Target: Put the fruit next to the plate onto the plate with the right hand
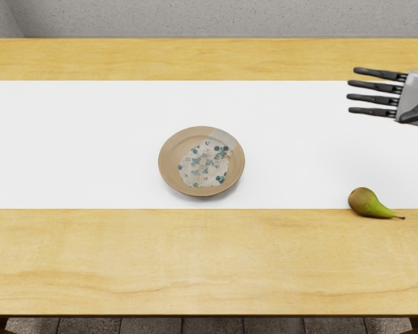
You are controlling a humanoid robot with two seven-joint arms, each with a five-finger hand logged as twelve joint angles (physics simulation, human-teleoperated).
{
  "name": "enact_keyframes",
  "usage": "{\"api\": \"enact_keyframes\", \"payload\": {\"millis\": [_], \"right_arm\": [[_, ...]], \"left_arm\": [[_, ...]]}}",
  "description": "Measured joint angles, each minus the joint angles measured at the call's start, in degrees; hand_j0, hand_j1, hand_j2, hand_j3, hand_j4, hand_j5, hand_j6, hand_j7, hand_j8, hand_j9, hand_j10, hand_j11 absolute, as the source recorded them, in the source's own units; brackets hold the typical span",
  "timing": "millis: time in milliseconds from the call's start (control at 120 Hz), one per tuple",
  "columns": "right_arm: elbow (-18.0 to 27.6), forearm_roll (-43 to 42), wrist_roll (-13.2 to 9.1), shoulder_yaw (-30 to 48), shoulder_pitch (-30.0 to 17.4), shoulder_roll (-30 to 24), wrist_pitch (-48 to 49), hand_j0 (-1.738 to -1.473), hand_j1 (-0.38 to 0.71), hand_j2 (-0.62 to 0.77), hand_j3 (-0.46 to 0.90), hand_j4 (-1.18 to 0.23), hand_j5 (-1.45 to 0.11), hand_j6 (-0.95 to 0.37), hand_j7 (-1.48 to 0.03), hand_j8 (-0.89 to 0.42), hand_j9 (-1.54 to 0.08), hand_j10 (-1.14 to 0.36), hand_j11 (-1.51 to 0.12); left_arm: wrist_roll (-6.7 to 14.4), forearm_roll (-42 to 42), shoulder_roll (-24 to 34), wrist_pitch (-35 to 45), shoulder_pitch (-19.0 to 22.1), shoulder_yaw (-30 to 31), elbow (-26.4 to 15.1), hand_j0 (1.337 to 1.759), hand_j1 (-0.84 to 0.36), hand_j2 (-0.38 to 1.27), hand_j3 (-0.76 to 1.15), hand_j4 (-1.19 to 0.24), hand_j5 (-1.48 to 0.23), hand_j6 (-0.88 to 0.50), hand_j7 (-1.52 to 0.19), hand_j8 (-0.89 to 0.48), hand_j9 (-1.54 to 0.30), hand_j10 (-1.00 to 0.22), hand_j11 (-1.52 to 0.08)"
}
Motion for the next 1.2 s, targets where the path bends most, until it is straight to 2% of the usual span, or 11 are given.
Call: {"api": "enact_keyframes", "payload": {"millis": [175,308,375,542,692,883,1108,1200], "right_arm": [[0.1,-0.4,0.0,-0.1,-0.1,0.1,0.0,-1.658,-0.33,0.00,0.00,-0.01,-0.02,-0.01,-0.02,-0.01,-0.02,-0.01,-0.02],[1.1,-6.1,0.0,0.0,-0.1,-1.4,0.0,-1.658,-0.33,0.00,0.00,-0.01,-0.02,-0.01,-0.02,-0.01,-0.02,-0.01,-0.02],[4.6,-9.8,0.0,0.6,0.0,-2.3,0.0,-1.658,-0.32,-0.01,0.00,-0.02,-0.03,-0.02,-0.04,-0.02,-0.03,-0.02,-0.03],[18.0,-20.8,0.0,5.3,0.0,-6.6,0.0,-1.658,-0.29,-0.01,0.00,-0.05,-0.06,-0.04,-0.06,-0.05,-0.06,-0.05,-0.06],[25.4,-24.1,0.0,2.6,-0.2,-13.2,0.0,-1.658,-0.26,-0.02,0.00,-0.08,-0.10,-0.08,-0.10,-0.08,-0.10,-0.08,-0.10],[30.3,-28.8,0.0,-0.3,-0.4,-15.5,-1.2,-1.658,-0.17,-0.03,0.00,-0.15,-0.20,-0.15,-0.20,-0.15,-0.20,-0.15,-0.20],[32.8,-39.1,0.0,-0.6,-0.1,-15.0,-14.4,-1.658,-0.14,-0.03,0.00,-0.18,-0.23,-0.18,-0.23,-0.18,-0.23,-0.18,-0.23],[33.4,-44.6,0.0,-2.3,-0.3,-12.4,-19.8,-1.658,-0.13,-0.04,0.00,-0.19,-0.24,-0.19,-0.24,-0.19,-0.24,-0.19,-0.24]], "left_arm": [[0.0,0.0,0.0,0.0,0.0,0.0,0.0,1.658,0.34,0.00,0.00,0.00,-0.01,0.00,-0.01,0.00,-0.01,0.00,-0.01],[0.0,0.0,0.0,0.0,0.0,0.0,0.0,1.658,0.34,0.00,0.00,0.00,-0.01,0.00,-0.01,0.00,-0.01,0.00,-0.01],[0.0,0.0,0.0,0.0,0.0,0.0,0.0,1.658,0.34,0.00,0.00,0.00,-0.01,0.00,-0.01,0.00,-0.01,0.00,-0.01],[0.0,0.0,0.0,0.0,0.0,0.0,0.0,1.658,0.34,0.00,0.00,0.00,-0.01,0.00,-0.01,0.00,-0.01,0.00,-0.01],[0.0,0.0,0.0,0.0,0.0,0.0,0.0,1.658,0.34,0.00,0.00,0.00,-0.01,0.00,-0.01,0.00,-0.01,0.00,-0.01],[0.0,0.0,0.0,0.0,0.0,0.0,0.0,1.658,0.34,0.00,0.00,0.00,-0.01,0.00,-0.01,0.00,-0.01,0.00,-0.01],[0.0,0.0,0.0,0.0,0.0,0.0,0.0,1.658,0.34,0.00,0.00,0.00,-0.01,0.00,-0.01,0.00,-0.01,0.00,-0.01],[0.0,0.0,0.0,0.0,0.0,0.0,0.0,1.658,0.34,0.00,0.00,0.00,-0.01,0.00,-0.01,0.00,-0.01,0.00,-0.01]]}}
